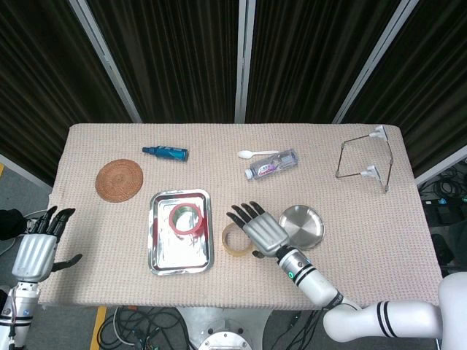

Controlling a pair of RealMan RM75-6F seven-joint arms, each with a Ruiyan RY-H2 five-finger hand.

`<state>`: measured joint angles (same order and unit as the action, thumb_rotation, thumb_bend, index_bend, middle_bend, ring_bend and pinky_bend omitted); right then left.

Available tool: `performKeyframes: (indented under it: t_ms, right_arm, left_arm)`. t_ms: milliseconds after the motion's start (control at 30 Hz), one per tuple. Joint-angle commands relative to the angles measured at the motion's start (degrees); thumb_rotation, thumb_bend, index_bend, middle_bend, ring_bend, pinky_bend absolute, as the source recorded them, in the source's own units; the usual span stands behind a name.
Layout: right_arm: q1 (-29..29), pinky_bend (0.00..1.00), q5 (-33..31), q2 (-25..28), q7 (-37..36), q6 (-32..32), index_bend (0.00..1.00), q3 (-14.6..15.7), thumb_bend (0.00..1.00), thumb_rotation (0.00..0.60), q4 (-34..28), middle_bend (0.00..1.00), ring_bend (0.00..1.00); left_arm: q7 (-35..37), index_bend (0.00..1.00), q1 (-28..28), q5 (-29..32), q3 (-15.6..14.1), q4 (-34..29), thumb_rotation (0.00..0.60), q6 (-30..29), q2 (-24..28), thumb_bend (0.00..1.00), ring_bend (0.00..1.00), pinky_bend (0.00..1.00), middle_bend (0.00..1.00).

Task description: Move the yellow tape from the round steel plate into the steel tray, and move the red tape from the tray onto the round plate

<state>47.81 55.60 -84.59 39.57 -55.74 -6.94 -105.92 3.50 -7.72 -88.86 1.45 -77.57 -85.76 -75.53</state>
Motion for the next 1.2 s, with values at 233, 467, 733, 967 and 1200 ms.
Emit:
performKeyframes:
  t_ms: [233,467,733,967,1200]
  right_arm:
    - [-10.0,0.05,8.7,13.3,-10.2,-13.0,0.0,0.6,0.06,0.6,-5.7,0.0,0.0]
    - [-18.6,0.05,11.4,22.3,-21.9,-19.3,0.0,1.6,0.06,0.6,-4.5,0.0,0.0]
    - [-24.8,0.04,13.9,25.6,-33.4,-22.4,0.0,1.8,0.06,0.6,0.0,0.0,0.0]
    - [-27.1,0.04,14.3,25.9,-37.2,-21.4,0.0,1.9,0.06,0.6,3.1,0.0,0.0]
    - [-28.3,0.04,14.6,25.5,-39.2,-20.6,0.0,1.1,0.06,0.6,5.3,0.0,0.0]
  left_arm:
    - [1.2,0.08,-6.6,-3.2,2.1,-4.6,0.6,5.0,1.6,0.04,0.01,0.16,0.11]
    - [0.1,0.08,-16.5,-5.4,4.0,-7.2,0.6,15.8,-0.3,0.04,0.01,0.16,0.1]
    - [-1.5,0.08,-24.7,-2.0,5.1,-5.2,0.6,27.5,-4.6,0.05,0.0,0.16,0.08]
    - [0.1,0.08,-29.5,-0.4,4.8,-1.8,0.6,33.8,-7.6,0.04,0.0,0.16,0.08]
    - [1.0,0.08,-34.0,0.7,4.6,-0.3,0.6,39.3,-8.1,0.05,0.0,0.16,0.08]
